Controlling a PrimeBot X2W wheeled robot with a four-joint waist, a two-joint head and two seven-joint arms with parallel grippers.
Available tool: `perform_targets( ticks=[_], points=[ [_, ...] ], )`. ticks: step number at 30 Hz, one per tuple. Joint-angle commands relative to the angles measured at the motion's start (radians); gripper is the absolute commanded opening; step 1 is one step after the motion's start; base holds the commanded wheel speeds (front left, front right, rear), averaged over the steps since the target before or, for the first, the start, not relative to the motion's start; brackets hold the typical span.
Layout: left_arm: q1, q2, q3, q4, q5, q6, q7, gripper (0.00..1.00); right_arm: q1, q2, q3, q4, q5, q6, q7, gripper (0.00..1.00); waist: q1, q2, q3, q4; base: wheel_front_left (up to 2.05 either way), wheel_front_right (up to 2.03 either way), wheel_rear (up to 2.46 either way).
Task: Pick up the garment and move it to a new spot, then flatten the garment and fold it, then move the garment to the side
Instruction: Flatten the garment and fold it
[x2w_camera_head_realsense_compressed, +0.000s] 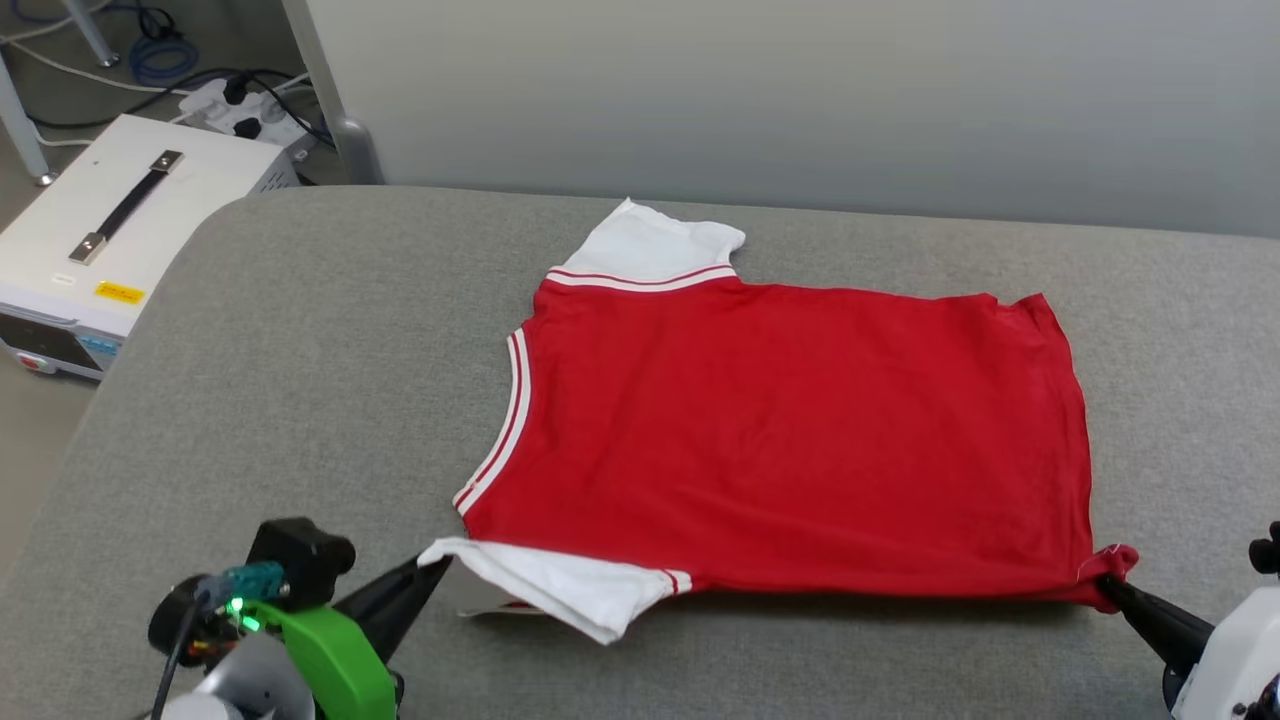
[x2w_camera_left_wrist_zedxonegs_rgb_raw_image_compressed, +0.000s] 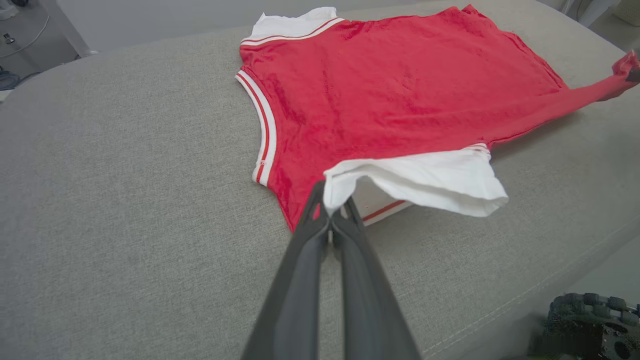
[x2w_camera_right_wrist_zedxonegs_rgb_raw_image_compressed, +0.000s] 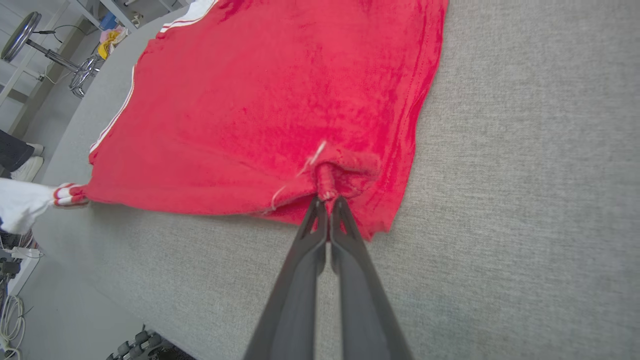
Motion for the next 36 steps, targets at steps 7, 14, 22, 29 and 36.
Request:
perform_targets(
  ticks=[7,14,22,29,36],
  points=[
    [-0.175,-0.043,0.012,0.087,0.033,-0.026,0.034,0.0,-0.089,0.076,-0.065,-0.006,-0.096,-0.001,0.073,0.0,0.0001,0.0,0.089,-0.04,0.0,0.0,0.0],
    [-0.309,-0.071,0.003,0.204,0.041,-0.057,0.059,0.0,-0.184,0.149,-0.095,0.035,-0.182,-0.001,0.141,0.0,0.0001,0.0,0.157,-0.065,0.0,0.0,0.0],
    [-0.436,-0.112,-0.046,0.362,0.052,-0.085,0.082,0.0,-0.272,0.211,-0.116,0.094,-0.241,-0.001,0.174,0.0,0.0001,0.0,0.221,-0.079,0.0,0.0,0.0],
    [-0.52,-0.155,-0.108,0.498,0.069,-0.095,0.066,0.0,-0.315,0.236,-0.11,0.131,-0.274,-0.001,0.183,0.0,0.0001,0.0,0.245,-0.088,0.0,0.0,0.0],
    [-0.562,-0.218,-0.115,0.644,0.096,-0.071,-0.025,1.0,-0.327,0.26,-0.118,0.164,-0.299,-0.001,0.172,1.0,0.0001,0.0,0.225,-0.084,0.0,0.0,0.0]
  ],
)
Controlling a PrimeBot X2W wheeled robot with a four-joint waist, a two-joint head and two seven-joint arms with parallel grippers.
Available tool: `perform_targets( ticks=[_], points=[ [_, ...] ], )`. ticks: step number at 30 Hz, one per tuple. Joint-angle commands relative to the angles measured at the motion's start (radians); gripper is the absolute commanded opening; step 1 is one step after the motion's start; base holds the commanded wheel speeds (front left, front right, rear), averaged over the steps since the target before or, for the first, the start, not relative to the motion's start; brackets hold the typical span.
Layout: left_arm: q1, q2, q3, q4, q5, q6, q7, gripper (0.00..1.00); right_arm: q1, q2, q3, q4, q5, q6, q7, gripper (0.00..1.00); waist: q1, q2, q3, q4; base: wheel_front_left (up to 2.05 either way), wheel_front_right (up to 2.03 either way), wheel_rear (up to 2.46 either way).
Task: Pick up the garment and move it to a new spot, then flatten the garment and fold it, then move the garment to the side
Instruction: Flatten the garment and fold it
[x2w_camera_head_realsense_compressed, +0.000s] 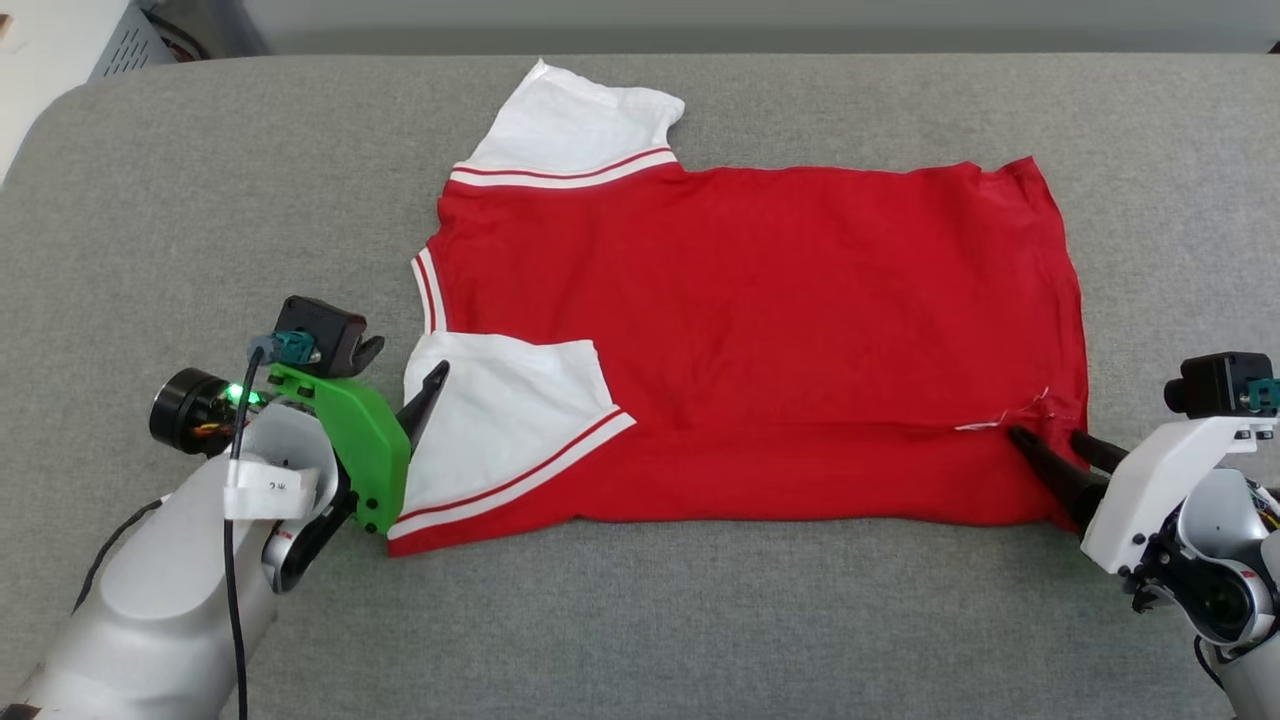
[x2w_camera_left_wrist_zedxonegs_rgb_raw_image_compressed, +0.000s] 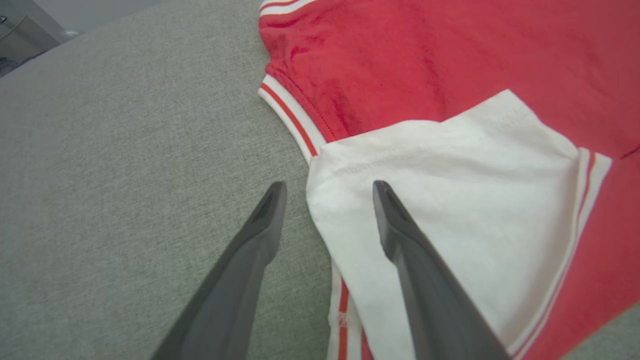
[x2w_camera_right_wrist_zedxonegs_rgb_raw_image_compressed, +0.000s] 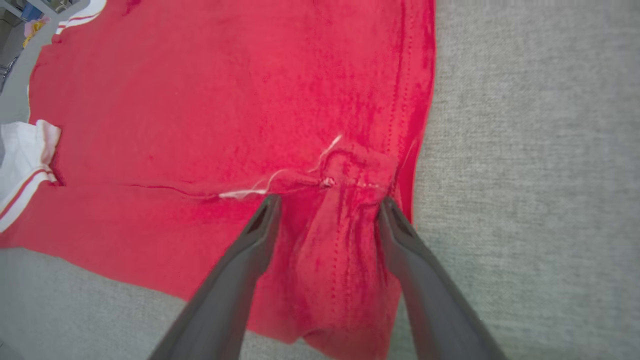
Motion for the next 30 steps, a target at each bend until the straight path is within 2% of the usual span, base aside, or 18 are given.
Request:
perform_targets(
  ticks=[1,7,13,16,23,30],
  points=[
    [-0.02,-0.012,0.006,0.012,0.005,0.008,-0.025,1.0,-0.009,0.001,0.002,0.0,-0.008,-0.001,-0.004,1.0,-0.0001,0.0,-0.014,0.003,0.0,0.0,0.0],
    [0.008,-0.052,0.046,0.059,-0.033,0.038,-0.114,1.0,0.022,-0.03,0.008,-0.032,-0.04,-0.001,-0.028,1.0,-0.0001,0.0,-0.069,0.017,0.0,0.0,0.0],
    [0.09,-0.071,0.106,-0.003,-0.104,0.11,-0.148,1.0,0.08,-0.062,0.005,-0.101,-0.189,-0.001,-0.026,1.0,-0.0001,0.0,-0.116,0.029,0.0,0.0,0.0],
    [0.154,-0.071,0.131,-0.069,-0.145,0.159,-0.127,1.0,0.124,-0.031,-0.035,-0.138,-0.238,-0.001,0.026,1.0,-0.0001,0.0,-0.132,0.029,0.0,0.0,0.0],
    [0.329,-0.028,0.153,-0.283,-0.196,0.319,-0.028,1.0,0.228,0.061,-0.154,-0.262,-0.345,-0.001,0.184,1.0,-0.0001,0.0,-0.136,0.021,0.0,0.0,0.0],
    [0.414,0.03,0.133,-0.432,-0.188,0.427,0.076,1.0,0.278,0.155,-0.239,-0.383,-0.426,-0.001,0.284,1.0,-0.0001,0.0,-0.097,0.006,0.0,0.0,0.0]
  ],
)
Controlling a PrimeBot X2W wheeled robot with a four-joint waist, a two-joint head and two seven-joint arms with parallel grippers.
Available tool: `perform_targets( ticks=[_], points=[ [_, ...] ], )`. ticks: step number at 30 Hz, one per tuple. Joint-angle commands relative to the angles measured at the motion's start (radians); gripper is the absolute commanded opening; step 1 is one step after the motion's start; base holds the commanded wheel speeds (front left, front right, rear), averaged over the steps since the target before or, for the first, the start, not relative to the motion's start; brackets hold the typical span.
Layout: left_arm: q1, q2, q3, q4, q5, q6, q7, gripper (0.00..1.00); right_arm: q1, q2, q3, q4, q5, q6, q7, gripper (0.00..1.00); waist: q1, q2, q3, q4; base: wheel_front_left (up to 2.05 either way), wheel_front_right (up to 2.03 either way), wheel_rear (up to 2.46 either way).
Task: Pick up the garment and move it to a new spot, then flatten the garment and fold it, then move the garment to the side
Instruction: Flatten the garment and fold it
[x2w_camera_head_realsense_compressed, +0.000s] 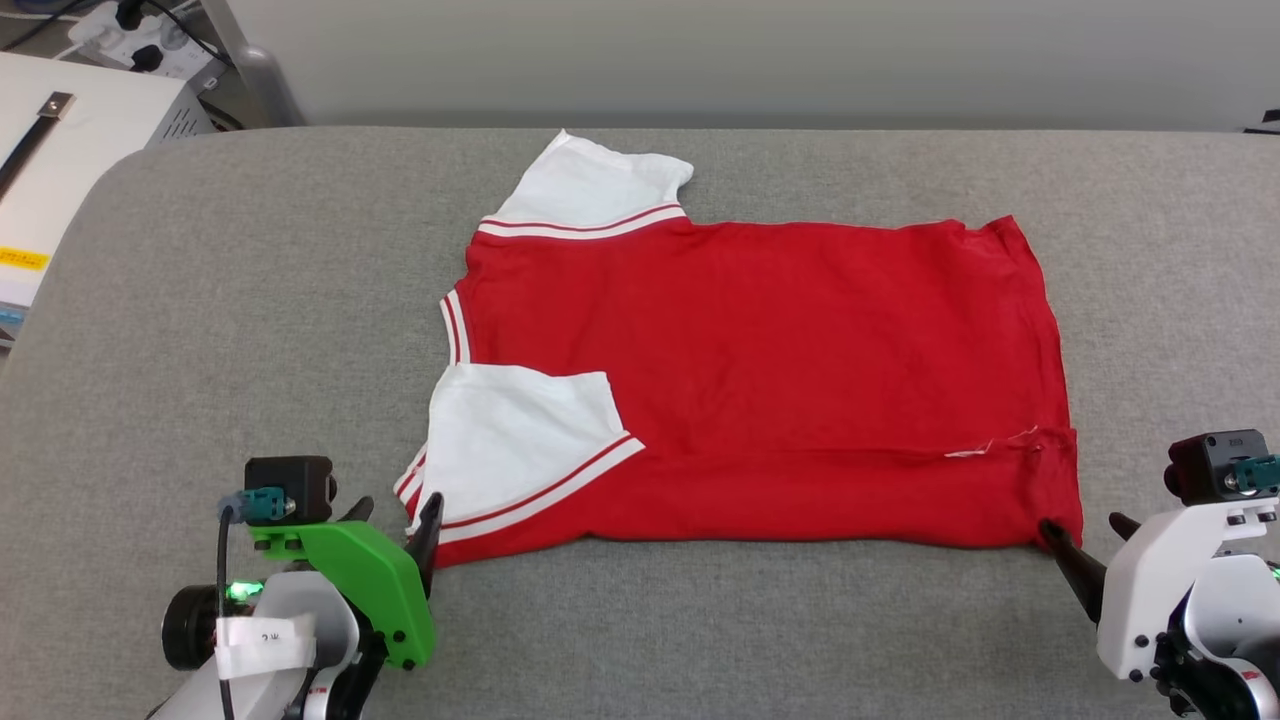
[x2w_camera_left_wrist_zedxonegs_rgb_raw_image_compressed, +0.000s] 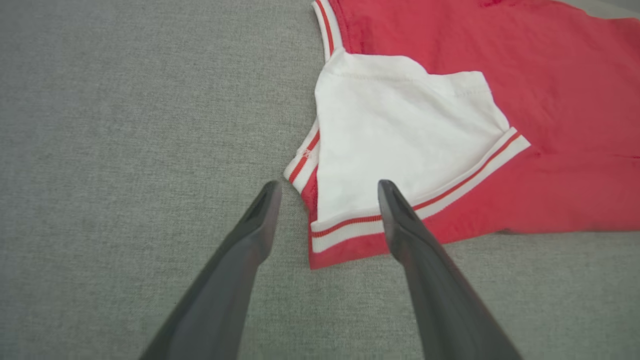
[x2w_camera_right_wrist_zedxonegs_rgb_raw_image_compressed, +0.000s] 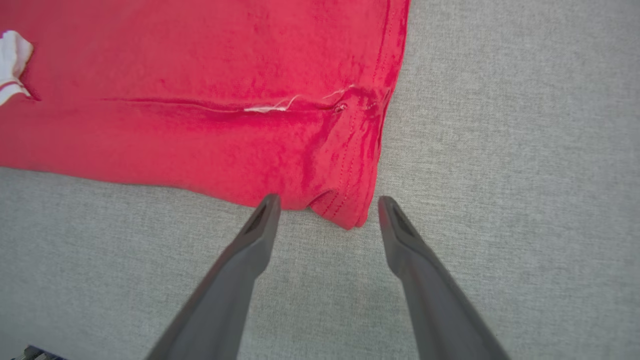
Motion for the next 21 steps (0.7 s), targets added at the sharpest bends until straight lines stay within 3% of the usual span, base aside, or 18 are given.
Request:
perform_targets(
  ticks=[1,9,19,20,21],
  points=[
    [0.017,0.018,-0.003,-0.012,0.003,0.019,0.02,1.0,0.014,0.013,-0.01,-0.019,-0.017,-0.001,0.011,1.0,0.0,0.0,0.019,-0.01,0.0,0.0,0.0],
    [0.02,0.043,-0.02,-0.024,0.009,0.071,0.097,1.0,0.021,0.056,-0.021,-0.079,-0.045,-0.001,0.039,1.0,0.0,0.0,0.069,-0.036,0.0,0.0,0.0],
    [-0.008,0.017,-0.044,0.062,0.001,0.054,0.124,1.0,0.02,0.055,-0.038,-0.101,-0.046,-0.001,0.042,1.0,0.0,0.0,0.106,-0.051,0.0,0.0,0.0],
    [-0.009,0.014,-0.05,0.075,-0.004,0.046,0.135,0.96,0.022,0.052,-0.042,-0.104,-0.047,-0.001,0.043,1.0,0.0,0.0,0.105,-0.05,0.0,0.0,0.0],
    [-0.01,0.011,-0.056,0.085,-0.009,0.038,0.143,0.7,0.024,0.05,-0.045,-0.106,-0.048,-0.001,0.045,1.0,0.0,0.0,0.103,-0.048,0.0,0.0,0.0]
  ],
)
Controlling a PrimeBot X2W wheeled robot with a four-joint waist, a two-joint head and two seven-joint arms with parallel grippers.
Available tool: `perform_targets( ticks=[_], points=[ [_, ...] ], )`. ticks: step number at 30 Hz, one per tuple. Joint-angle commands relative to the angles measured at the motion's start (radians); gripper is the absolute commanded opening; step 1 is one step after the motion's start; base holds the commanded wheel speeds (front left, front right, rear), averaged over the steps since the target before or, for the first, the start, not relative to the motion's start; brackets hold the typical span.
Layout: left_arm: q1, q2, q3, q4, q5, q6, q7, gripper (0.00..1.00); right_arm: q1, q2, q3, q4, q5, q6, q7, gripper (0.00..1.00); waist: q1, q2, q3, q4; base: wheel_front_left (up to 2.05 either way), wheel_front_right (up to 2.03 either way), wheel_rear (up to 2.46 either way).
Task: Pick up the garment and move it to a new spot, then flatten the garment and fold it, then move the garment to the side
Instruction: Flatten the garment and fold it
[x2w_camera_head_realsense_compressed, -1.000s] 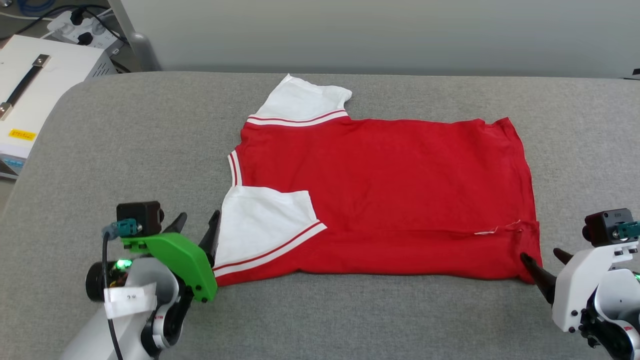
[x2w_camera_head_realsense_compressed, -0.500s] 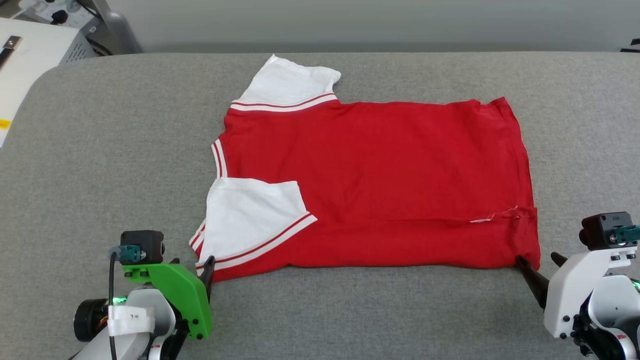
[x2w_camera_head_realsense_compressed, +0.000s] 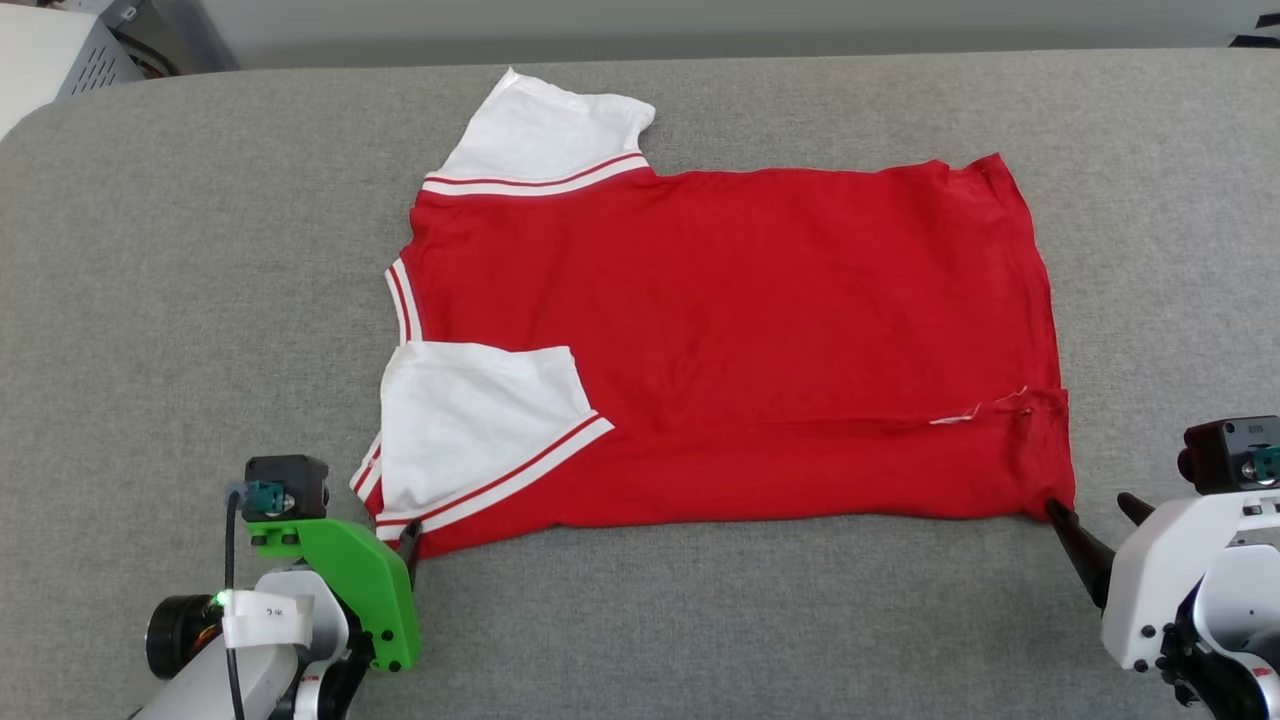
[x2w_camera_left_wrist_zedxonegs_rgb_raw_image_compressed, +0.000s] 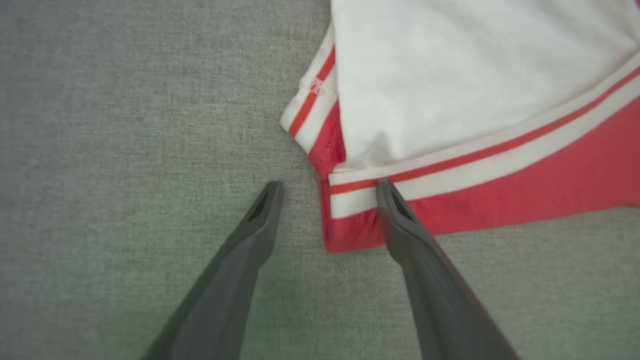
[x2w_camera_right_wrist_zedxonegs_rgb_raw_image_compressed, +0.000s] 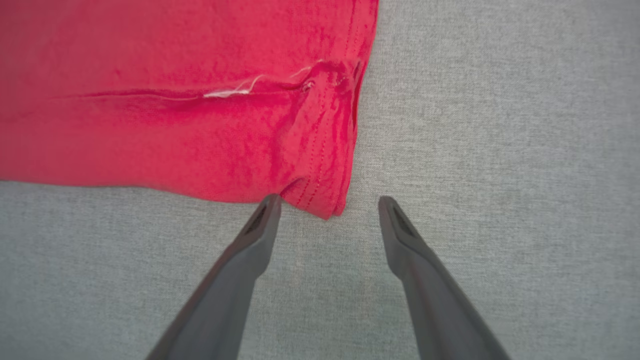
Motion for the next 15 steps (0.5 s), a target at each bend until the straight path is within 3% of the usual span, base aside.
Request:
perform_targets(
  ticks=[1,2,11,15],
  points=[
    [0.007,-0.018,-0.026,0.036,-0.017,-0.016,0.031,0.21,0.016,-0.007,-0.007,-0.011,-0.008,-0.001,0.005,1.0,0.0,-0.0001,-0.005,0.005,0.0,0.0,0.0],
    [0.006,-0.022,-0.036,0.046,-0.021,-0.031,0.043,0.0,0.019,-0.009,-0.01,-0.014,-0.01,-0.001,0.006,1.0,0.0,-0.0001,-0.009,0.008,0.0,0.0,0.0],
    [0.023,-0.049,0.014,-0.02,-0.079,-0.072,-0.027,0.0,0.029,-0.016,-0.014,-0.002,-0.04,-0.001,0.025,1.0,0.0,-0.0001,-0.056,0.041,0.0,0.0,0.0],
    [0.029,-0.002,0.031,-0.136,-0.066,-0.064,-0.031,0.0,-0.001,0.004,-0.026,0.045,-0.061,-0.001,0.033,1.0,0.0,-0.0001,-0.06,0.061,0.0,0.0,0.0]
  ],
)
